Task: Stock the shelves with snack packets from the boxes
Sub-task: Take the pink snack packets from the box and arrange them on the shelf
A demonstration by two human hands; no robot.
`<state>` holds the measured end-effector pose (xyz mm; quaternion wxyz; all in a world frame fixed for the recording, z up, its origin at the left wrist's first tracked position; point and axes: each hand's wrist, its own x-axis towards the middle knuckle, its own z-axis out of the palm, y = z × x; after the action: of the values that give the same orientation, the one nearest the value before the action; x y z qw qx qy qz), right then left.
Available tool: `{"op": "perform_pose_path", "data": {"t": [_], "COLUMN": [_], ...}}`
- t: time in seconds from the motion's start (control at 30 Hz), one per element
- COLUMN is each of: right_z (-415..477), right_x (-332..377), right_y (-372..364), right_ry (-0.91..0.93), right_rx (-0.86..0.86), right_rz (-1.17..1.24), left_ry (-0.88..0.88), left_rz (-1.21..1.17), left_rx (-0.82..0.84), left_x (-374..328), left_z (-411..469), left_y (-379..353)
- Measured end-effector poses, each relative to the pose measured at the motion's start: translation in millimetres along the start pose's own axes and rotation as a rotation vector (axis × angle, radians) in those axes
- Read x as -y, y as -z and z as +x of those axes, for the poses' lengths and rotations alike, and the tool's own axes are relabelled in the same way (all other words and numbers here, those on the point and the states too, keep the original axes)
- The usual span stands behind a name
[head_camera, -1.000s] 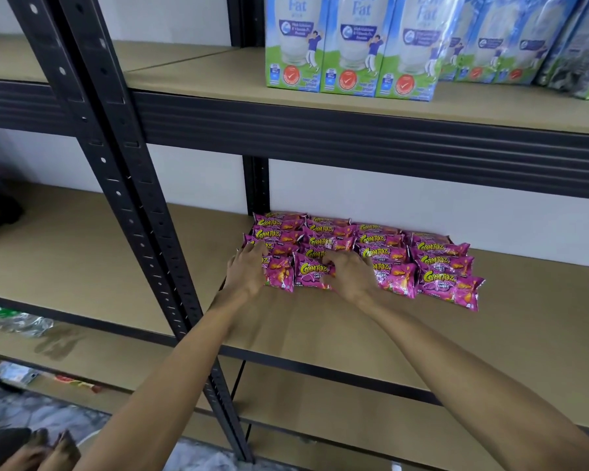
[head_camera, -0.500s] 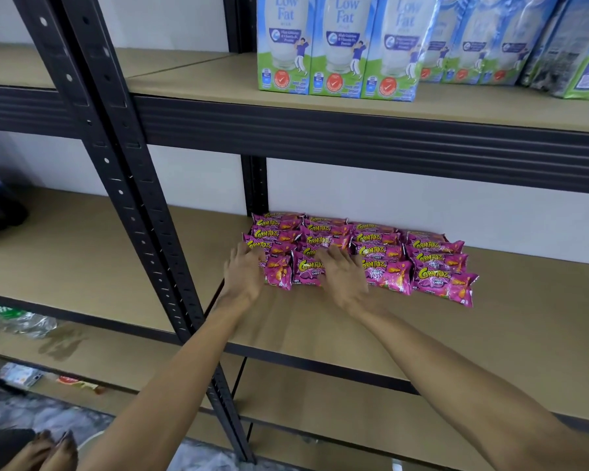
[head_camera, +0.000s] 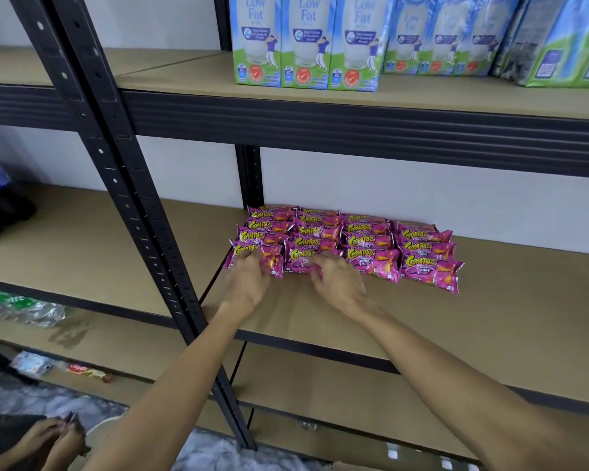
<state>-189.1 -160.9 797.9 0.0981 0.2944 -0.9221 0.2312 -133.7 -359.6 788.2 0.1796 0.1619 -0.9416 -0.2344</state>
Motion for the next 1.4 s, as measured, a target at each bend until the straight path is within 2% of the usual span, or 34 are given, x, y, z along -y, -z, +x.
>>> {"op": "perform_pose_path", "data": {"t": [0.27,0.4,0.57,0.83,1.0,1.2,1.33,1.4], "right_z": [-48,-86,-151,-266,-327,-388,-434,-453], "right_x": [-39,-70,-113,-180,-200,-201,-197,-196], "right_y": [36,63,99,129,107,66,23,2], "right_ry": [-0.039,-0.107,-0.154,-0.126,-0.165,-0.357,-0.491,-0.532], "right_rx": [-0.012,-0.038,-0.049,-0.041,0.048,0.115,0.258,0.325], "right_rz": [0.086,0.148,0.190,0.297,0.308,0.352,0.314,0.340], "left_ry": [-0.075,-0.171,-0.198,-0.287,-0.271,-0.228,-0.215,-0.223], "left_rz": [-0.025,-0.040,-0.083,-0.140,-0.129,-0.125,-0.072,-0.058], "left_rx": [-0.006,0.085,0.153,0.310,0.500,0.780,0.937,0.959], "left_x": [-78,-133,-194,-260,-258,-220,-186,-171], "left_z": [-38,-69,-119,-218,-274,-317,-347,-361], "left_y": [-17,-35,-68,-117,-143,-171,-187,-198]}}
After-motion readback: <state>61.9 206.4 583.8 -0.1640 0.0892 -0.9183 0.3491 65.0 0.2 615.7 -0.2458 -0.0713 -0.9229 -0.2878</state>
